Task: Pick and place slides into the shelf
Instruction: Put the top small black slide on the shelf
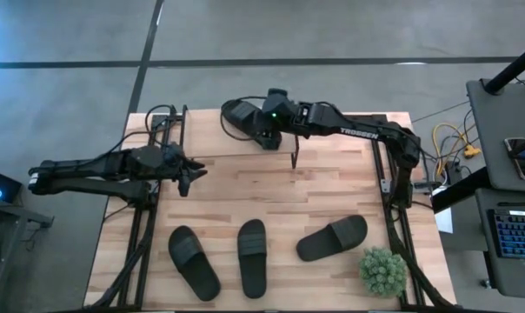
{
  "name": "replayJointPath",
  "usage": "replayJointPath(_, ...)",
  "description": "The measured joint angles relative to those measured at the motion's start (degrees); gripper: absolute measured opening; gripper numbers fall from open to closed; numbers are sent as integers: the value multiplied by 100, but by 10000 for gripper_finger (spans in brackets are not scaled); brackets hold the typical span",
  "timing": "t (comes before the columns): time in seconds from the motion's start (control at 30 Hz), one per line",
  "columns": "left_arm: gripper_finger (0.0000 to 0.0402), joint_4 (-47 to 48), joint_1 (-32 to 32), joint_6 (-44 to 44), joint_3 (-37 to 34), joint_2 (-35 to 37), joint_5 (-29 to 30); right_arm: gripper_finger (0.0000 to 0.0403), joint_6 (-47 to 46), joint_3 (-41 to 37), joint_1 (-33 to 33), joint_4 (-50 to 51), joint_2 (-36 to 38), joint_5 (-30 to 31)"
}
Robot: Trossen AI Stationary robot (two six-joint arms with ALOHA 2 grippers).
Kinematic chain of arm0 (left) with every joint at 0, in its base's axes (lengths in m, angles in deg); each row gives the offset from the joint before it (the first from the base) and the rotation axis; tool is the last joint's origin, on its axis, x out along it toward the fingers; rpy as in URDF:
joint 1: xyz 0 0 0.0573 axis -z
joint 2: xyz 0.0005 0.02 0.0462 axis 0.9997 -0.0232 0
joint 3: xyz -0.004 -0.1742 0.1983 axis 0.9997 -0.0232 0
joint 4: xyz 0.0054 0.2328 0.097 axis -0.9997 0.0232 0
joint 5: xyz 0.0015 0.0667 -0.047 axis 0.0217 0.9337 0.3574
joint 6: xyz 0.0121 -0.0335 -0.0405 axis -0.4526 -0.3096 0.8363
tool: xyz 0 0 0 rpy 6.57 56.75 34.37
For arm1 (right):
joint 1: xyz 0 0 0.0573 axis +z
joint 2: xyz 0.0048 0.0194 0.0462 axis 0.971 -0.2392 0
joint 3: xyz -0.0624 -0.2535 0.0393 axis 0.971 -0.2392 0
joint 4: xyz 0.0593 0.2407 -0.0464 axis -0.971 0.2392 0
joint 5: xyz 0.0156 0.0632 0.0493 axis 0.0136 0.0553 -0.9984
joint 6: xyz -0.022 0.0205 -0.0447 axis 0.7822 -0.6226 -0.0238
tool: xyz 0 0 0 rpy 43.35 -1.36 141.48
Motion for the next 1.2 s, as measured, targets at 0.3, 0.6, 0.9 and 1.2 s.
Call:
replayJointPath(0.3, 114, -267, 0, 14, 9, -366, 13, 214, 711, 0, -252, -631, -440, 99)
replayJointPath(0.6, 114, -688, 0, -3, 28, -635, 51, 195, 932, 0, -434, -1006, -697, 58)
replayJointPath(0.9, 114, -842, -2, -6, 17, -626, 397, 121, 1081, 2, -552, -1098, -903, 47)
replayJointPath(1.2, 114, -845, -2, -6, 17, -658, 513, 24, 814, 5, -576, -1452, -955, 313)
